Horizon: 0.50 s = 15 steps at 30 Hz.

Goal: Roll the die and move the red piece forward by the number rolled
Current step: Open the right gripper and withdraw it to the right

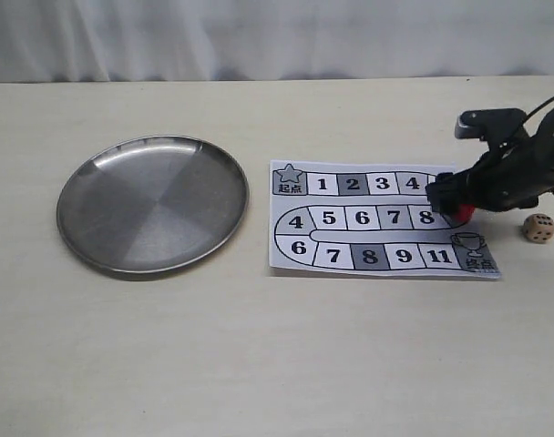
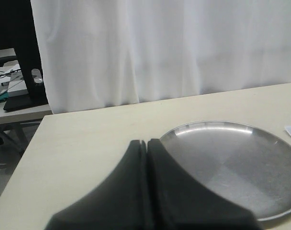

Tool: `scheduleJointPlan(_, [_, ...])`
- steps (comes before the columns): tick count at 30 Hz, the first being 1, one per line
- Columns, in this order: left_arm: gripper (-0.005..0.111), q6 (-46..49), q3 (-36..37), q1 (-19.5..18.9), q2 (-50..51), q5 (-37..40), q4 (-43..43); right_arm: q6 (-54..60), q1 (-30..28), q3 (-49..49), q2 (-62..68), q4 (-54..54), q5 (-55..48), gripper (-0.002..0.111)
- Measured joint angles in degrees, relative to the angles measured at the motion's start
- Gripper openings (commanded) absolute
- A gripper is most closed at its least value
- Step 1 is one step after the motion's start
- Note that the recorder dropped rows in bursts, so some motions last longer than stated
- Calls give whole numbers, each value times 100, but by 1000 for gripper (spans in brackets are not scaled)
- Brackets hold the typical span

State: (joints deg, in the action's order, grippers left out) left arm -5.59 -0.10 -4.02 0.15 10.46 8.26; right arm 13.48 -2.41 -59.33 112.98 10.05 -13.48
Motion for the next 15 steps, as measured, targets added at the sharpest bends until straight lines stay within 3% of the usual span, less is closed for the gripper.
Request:
scheduleJointPlan(3, [0,0,0,0,0,0,0,-63,0,-271,-431,0,-228,78])
scheduleJointPlan(5, [0,0,0,0,0,0,0,-63,0,-495,-802,0,-446,71])
scheduleJointPlan(7, [0,0,0,0,0,0,0,-63,0,-770,-1227,0,-724,55])
scheduleJointPlan(10, [0,0,0,0,0,0,0,-63,0,-1055,-2041,0,-1069,10])
scheduleJointPlan(11, [0,0,0,0,0,0,0,-63,0,-1083,-2343,0,-1096,5])
scheduleJointPlan(15, [0,0,0,0,0,0,0,-85,0,-892,-3532,185,-870,6])
